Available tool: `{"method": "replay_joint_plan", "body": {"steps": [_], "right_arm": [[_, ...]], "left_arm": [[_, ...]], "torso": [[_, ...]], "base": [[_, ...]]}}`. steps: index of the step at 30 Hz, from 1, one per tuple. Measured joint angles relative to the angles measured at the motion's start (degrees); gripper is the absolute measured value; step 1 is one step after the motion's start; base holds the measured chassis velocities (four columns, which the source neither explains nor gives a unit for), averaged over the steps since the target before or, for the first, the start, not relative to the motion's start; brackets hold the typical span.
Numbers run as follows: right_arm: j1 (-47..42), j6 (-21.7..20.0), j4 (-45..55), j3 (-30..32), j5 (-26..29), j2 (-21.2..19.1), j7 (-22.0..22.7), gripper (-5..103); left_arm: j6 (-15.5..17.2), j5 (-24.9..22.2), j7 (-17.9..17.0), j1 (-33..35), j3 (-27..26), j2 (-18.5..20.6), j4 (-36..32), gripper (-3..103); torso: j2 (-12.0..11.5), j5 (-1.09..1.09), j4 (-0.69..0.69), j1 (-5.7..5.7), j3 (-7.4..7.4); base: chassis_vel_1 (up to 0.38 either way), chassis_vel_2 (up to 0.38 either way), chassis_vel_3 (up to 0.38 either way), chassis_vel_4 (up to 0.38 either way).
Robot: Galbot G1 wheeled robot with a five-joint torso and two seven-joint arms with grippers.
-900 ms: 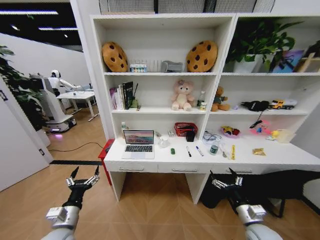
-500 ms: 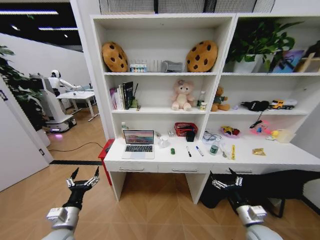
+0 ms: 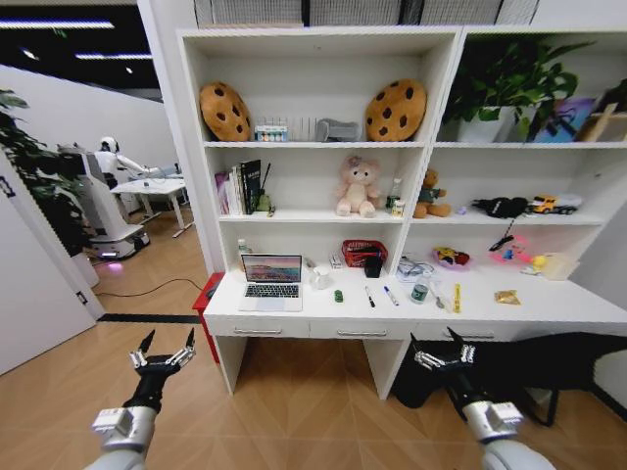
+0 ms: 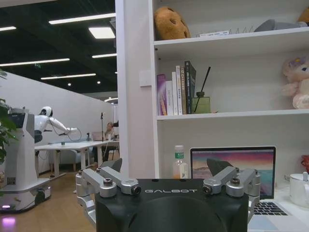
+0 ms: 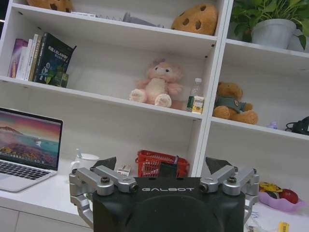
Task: Organize the objects on the table.
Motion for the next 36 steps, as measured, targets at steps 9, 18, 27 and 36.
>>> {"method": "replay_joint_plan", "body": {"steps": [9, 18, 27, 36], "right_arm": [[0.0, 0.0, -0.19, -0.27, -0.41, 0.08, 0.09, 100], [-0.05, -0.01, 0.15, -0.23, -0.44, 0.13, 0.16, 100], [-0.23, -0.03, 0.39, -0.16, -0.35, 0.14, 0.12, 100], [-1.08, 0.23, 0.78, -0.09, -0.24, 0.65, -0.64, 100]], "left_arm": [[0.0, 0.02, -0.09, 0.03, 0.02, 0.01, -0.12, 99], [0.0, 0.02, -0.09, 0.15, 0.04, -0.06, -0.14, 99], [0.01, -0.15, -0.18, 0.22, 0.03, 0.05, -0.41, 99], [0.07, 0.09, -0.21, 0.18, 0.54, -0.22, -0.48, 99]], "torso": [[0.0, 0.0, 0.0, 0.0, 0.0], [0.0, 0.0, 0.0, 0.0, 0.0], [0.0, 0.0, 0.0, 0.0, 0.0], [0.0, 0.0, -0.01, 0.0, 0.0]], "base": [[0.0, 0.0, 0.0, 0.0], [0.0, 0.0, 0.0, 0.0], [0.0, 0.0, 0.0, 0.0], [0.0, 0.0, 0.0, 0.0]]}}
